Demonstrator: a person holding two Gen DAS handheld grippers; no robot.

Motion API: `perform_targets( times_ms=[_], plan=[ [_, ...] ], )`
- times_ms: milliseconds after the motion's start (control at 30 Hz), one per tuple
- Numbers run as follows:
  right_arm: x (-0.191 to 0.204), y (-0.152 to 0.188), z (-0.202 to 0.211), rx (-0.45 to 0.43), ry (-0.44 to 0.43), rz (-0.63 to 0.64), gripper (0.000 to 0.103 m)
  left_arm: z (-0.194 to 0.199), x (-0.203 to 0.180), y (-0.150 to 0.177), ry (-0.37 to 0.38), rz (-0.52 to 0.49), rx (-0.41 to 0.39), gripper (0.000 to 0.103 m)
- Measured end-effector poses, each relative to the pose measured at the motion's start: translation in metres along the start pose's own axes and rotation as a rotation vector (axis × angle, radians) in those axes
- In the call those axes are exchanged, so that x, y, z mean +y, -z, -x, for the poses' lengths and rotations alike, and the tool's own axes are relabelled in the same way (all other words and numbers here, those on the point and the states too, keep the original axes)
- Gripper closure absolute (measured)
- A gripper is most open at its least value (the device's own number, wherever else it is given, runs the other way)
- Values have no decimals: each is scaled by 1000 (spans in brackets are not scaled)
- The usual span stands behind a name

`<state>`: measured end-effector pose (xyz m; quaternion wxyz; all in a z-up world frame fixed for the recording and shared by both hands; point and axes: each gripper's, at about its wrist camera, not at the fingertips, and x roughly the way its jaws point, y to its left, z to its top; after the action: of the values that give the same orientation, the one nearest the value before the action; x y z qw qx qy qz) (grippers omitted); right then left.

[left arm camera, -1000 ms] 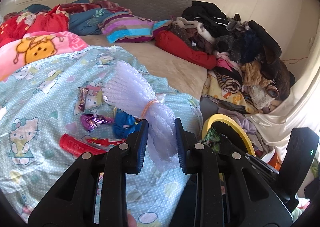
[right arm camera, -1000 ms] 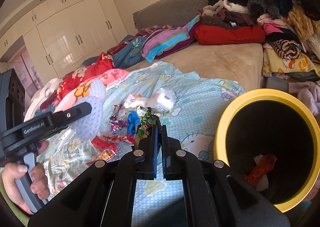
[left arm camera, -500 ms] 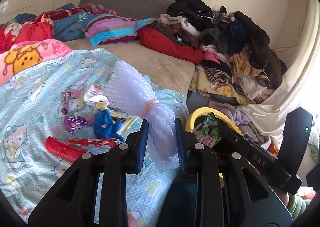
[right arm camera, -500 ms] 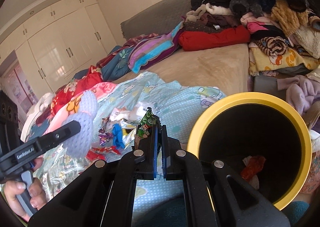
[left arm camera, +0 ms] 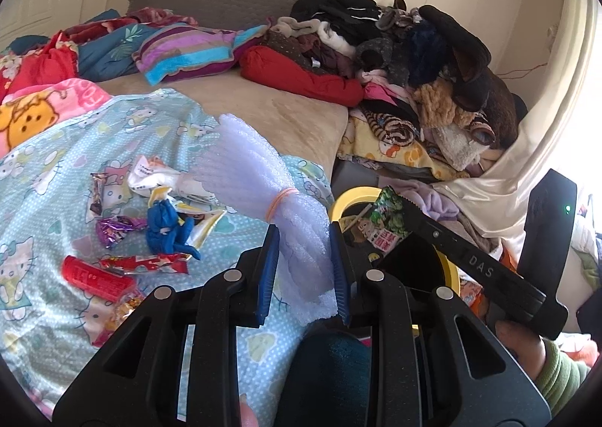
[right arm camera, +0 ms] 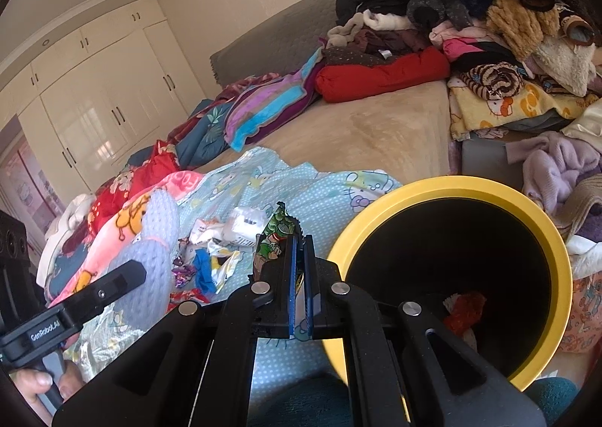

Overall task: Collect trash
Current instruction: 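Move the mesh sleeve over the bin with the left tool while the right tool holds the wrapper there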

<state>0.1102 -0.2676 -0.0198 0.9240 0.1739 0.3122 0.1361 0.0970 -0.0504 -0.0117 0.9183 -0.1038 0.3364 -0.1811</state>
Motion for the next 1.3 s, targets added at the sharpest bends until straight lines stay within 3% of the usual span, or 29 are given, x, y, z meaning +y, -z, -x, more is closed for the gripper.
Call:
perform_targets(
  times_ms=[667, 1300],
  plan=[
    [-36, -9, 12, -51, 71, -65, 99, -14, -26, 7, 56, -55, 28, 83],
    [-81, -17, 27, -110, 197, -105, 99, -37, -63, 23, 137, -138, 75, 83]
  ],
)
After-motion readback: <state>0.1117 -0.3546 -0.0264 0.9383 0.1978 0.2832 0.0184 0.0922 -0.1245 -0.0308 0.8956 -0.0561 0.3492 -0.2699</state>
